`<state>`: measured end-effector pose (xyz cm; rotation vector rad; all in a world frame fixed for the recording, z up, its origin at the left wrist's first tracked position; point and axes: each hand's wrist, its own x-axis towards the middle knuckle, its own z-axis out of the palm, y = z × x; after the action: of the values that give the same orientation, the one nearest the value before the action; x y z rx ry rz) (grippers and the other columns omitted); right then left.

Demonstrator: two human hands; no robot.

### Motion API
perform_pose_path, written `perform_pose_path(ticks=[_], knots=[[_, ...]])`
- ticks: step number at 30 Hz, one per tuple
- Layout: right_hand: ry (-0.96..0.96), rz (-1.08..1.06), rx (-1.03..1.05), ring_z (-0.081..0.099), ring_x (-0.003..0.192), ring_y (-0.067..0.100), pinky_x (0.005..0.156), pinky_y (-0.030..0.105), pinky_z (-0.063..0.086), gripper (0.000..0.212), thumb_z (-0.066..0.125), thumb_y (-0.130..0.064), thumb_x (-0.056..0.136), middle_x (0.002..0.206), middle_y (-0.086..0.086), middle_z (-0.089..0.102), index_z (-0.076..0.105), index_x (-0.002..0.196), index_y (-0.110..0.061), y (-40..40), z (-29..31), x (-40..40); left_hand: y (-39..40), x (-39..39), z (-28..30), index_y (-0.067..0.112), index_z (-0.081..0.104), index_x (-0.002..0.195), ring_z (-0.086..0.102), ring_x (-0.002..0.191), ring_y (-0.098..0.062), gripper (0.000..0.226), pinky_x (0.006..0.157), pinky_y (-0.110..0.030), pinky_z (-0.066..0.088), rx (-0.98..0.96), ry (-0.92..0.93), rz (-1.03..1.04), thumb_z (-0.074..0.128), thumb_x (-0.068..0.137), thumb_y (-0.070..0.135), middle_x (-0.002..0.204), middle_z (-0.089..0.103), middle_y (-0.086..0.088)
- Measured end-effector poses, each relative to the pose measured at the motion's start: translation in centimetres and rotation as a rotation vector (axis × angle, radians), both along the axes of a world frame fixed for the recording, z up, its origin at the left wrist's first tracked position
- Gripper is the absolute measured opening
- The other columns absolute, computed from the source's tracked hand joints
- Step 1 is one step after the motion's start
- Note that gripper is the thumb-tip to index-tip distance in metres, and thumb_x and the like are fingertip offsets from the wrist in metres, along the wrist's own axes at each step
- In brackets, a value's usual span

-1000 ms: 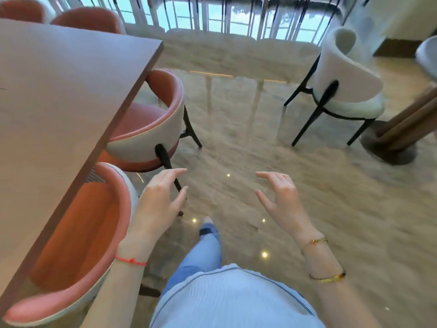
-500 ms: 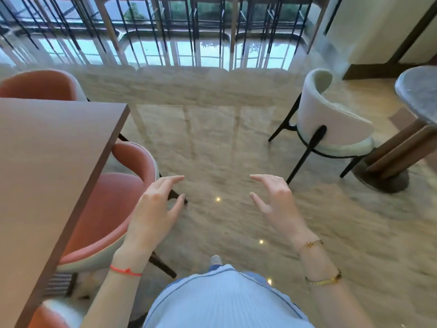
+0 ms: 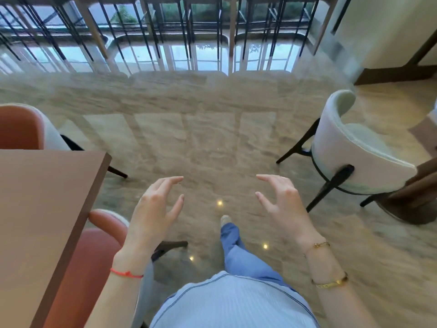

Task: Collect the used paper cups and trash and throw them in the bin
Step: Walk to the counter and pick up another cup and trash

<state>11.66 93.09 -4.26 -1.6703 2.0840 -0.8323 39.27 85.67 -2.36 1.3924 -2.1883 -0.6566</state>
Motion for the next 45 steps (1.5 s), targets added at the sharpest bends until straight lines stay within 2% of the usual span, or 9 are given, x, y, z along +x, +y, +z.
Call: perform_pose_path(ticks=[3,9,14,18,24,28,32,37,45], knots=[[0.009,0.02,0.001,0.049,0.119,0.016,0.102,0.016,0.028,0.038,0.069,-0.017,0.086,0.12,0.001,0.062,0.061,0.123,-0.014,-8.4,1.0,-2.7,-7.5,-2.7,0.6,0.017,0.06,0.124,0.058,0.111,-0.011,0.037,0.097,-0.028,0.046,-0.021,0.016,0.034,0.066,0.087,0.017,0.119,0.062,0.006],[0.015,0.097,-0.025,0.05,0.119,0.016,0.105,0.027,0.037,0.039,0.069,-0.017,0.086,0.119,0.001,0.063,0.06,0.125,-0.014,-24.8,2.9,-6.7,-22.0,-7.0,2.4,0.013,0.062,0.12,0.06,0.106,-0.018,0.036,0.094,-0.033,0.046,-0.057,0.034,0.102,0.069,0.085,0.01,0.114,0.063,0.001],[-0.005,0.143,-0.031,0.049,0.118,0.013,0.102,0.034,0.042,0.038,0.068,-0.018,0.087,0.119,-0.002,0.062,0.059,0.124,-0.017,-36.7,2.9,-8.6,-32.4,-8.3,2.4,0.013,0.062,0.12,0.06,0.105,-0.018,0.036,0.094,-0.026,0.043,-0.047,0.013,0.147,0.068,0.085,0.01,0.114,0.063,0.0],[0.007,0.151,-0.015,0.046,0.119,0.009,0.101,0.031,0.043,0.038,0.066,-0.023,0.088,0.119,-0.007,0.061,0.058,0.125,-0.022,-45.2,1.2,-9.8,-40.9,-9.3,0.9,0.013,0.062,0.121,0.06,0.104,-0.018,0.036,0.092,-0.026,0.043,-0.02,0.002,0.162,0.068,0.085,0.01,0.113,0.064,0.001],[0.007,0.171,-0.012,0.048,0.12,0.013,0.104,0.024,0.036,0.037,0.068,-0.02,0.086,0.118,-0.005,0.062,0.06,0.123,-0.019,-59.8,-0.5,-10.9,-55.9,-10.4,-0.1,0.015,0.061,0.122,0.059,0.109,-0.015,0.036,0.096,-0.032,0.046,-0.014,0.01,0.143,0.067,0.086,0.013,0.116,0.063,0.004],[-0.02,0.152,-0.049,0.047,0.121,0.011,0.105,0.026,0.036,0.037,0.068,-0.021,0.086,0.118,-0.006,0.062,0.059,0.123,-0.021,-71.1,0.2,-11.4,-67.2,-11.1,0.8,0.016,0.061,0.121,0.06,0.108,-0.015,0.037,0.096,-0.034,0.046,-0.041,0.003,0.125,0.067,0.085,0.012,0.115,0.063,0.003],[-0.023,0.135,-0.084,0.048,0.118,0.012,0.102,0.017,0.032,0.038,0.069,-0.018,0.085,0.117,-0.006,0.062,0.06,0.122,-0.019,-81.1,1.6,-12.3,-77.7,-12.5,2.1,0.016,0.062,0.121,0.06,0.106,-0.015,0.036,0.094,-0.031,0.045,-0.071,0.0,0.088,0.068,0.085,0.012,0.114,0.063,0.004],[-0.04,0.066,-0.072,0.049,0.118,0.012,0.104,0.026,0.037,0.038,0.068,-0.02,0.085,0.119,-0.005,0.062,0.061,0.122,-0.019,-90.6,2.0,-14.5,-88.9,-15.1,2.6,0.019,0.062,0.121,0.059,0.106,-0.013,0.035,0.093,-0.031,0.047,-0.049,-0.007,0.057,0.066,0.087,0.015,0.114,0.062,0.008],[-0.032,0.071,-0.044,0.05,0.118,0.014,0.102,0.02,0.033,0.037,0.069,-0.017,0.085,0.119,-0.003,0.063,0.061,0.122,-0.017,-108.4,0.0,-20.0,-106.9,-20.2,0.7,0.019,0.062,0.121,0.059,0.108,-0.012,0.035,0.094,-0.03,0.046,-0.046,-0.004,0.044,0.066,0.087,0.015,0.115,0.063,0.007]])
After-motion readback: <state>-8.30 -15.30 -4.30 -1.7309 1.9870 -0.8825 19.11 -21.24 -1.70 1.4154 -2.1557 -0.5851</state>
